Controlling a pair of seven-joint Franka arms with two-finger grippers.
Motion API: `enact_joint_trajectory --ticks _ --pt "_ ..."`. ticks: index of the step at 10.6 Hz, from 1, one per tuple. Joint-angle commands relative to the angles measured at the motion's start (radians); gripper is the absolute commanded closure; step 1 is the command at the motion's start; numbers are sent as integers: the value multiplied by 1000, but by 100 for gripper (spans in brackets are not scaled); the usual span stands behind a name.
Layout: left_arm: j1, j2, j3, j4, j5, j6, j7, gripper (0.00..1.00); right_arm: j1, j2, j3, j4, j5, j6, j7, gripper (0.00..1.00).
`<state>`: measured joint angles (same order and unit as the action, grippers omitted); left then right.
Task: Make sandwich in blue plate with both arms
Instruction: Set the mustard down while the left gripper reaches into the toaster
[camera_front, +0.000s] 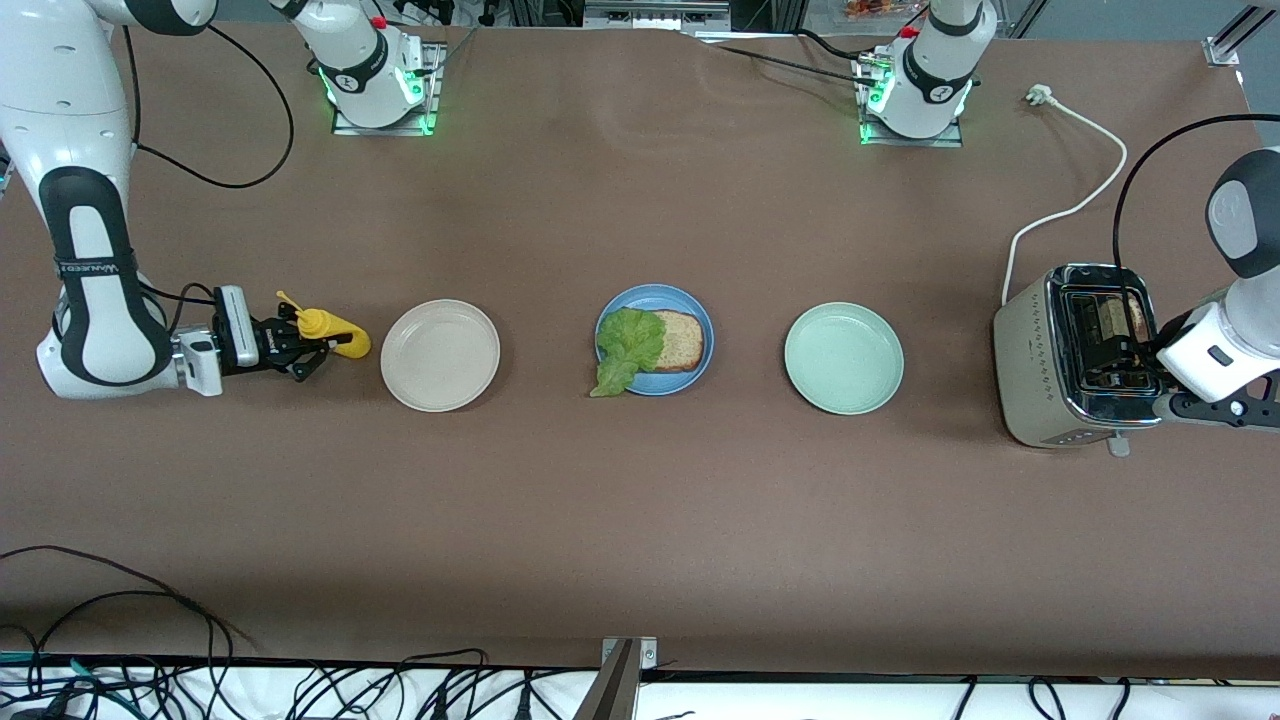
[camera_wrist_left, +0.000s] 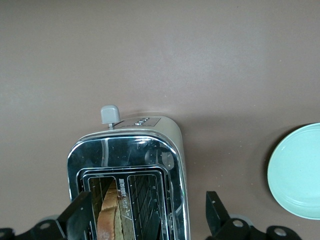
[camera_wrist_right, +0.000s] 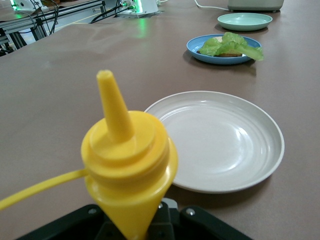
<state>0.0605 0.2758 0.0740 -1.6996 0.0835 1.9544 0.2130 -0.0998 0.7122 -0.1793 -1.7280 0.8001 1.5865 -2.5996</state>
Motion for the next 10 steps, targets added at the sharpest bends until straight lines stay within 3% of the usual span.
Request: enact_joint_trajectory --ticks 1,2,7,10 --pt "1 -102 22 -162 39 115 63 0 8 -10 8 1 28 3 18 88" --pt "1 -104 33 -167 39 109 71 0 9 -8 8 1 31 3 15 1" --pt "7 -124 76 -230 39 118 115 0 6 -16 1 42 16 -3 47 0" --pt "7 -124 99 -275 39 144 143 0 2 -10 -17 146 -73 6 200 0"
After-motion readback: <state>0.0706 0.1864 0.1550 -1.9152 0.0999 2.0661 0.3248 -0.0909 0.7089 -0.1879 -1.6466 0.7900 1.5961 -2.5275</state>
